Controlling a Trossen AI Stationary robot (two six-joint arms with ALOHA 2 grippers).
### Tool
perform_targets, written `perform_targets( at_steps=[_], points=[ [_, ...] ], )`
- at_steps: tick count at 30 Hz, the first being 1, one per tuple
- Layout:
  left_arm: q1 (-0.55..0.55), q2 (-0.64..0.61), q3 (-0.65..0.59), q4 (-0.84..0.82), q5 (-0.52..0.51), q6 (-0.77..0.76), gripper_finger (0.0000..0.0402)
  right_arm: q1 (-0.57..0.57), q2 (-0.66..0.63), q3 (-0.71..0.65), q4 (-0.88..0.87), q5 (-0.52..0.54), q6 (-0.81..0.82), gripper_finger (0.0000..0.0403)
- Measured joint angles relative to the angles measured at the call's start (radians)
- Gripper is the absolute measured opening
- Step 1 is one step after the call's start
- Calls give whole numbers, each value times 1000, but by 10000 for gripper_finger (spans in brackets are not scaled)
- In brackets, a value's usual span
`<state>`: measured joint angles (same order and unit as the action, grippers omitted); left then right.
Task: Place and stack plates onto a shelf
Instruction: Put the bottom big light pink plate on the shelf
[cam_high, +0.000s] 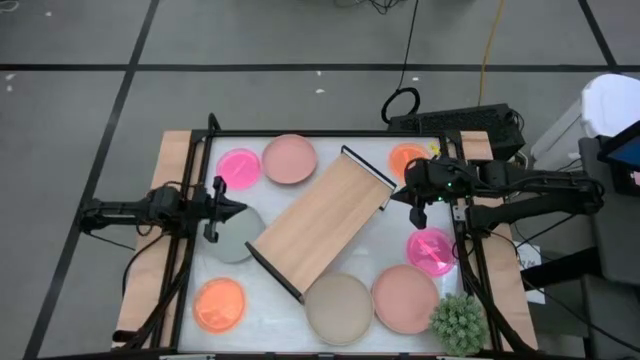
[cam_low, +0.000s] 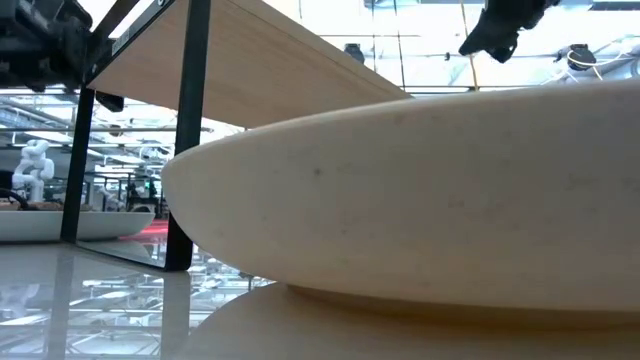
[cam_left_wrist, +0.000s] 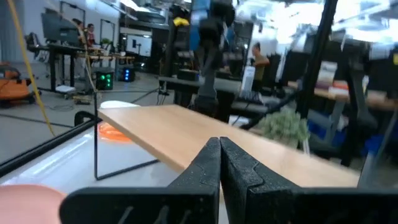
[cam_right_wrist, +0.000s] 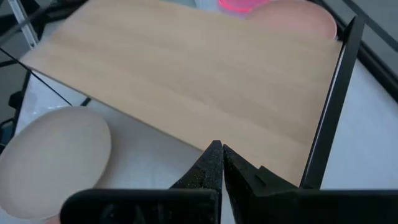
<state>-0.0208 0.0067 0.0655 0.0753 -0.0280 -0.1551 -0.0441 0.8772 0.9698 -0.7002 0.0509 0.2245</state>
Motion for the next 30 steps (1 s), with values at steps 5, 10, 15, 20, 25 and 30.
perform_targets(
  at_steps=[5,10,15,20,25,30],
  points=[
    [0,32,110,-88,0,-49,3,0,0,-39,25,-2,0,0],
    [0,128,235,-122,0,-51,3,0,0,-64,38,-3,5,0],
    [0,259,389,-227,0,-50,3,2,0,-95,38,-8,51,0],
    [0,410,556,-400,1,-21,3,32,0,-133,42,-66,100,0],
    [0,554,689,-595,1,15,3,102,0,-168,46,-109,181,0],
    [-1,678,737,-727,9,20,3,189,0,-185,47,-106,264,0]
  ],
)
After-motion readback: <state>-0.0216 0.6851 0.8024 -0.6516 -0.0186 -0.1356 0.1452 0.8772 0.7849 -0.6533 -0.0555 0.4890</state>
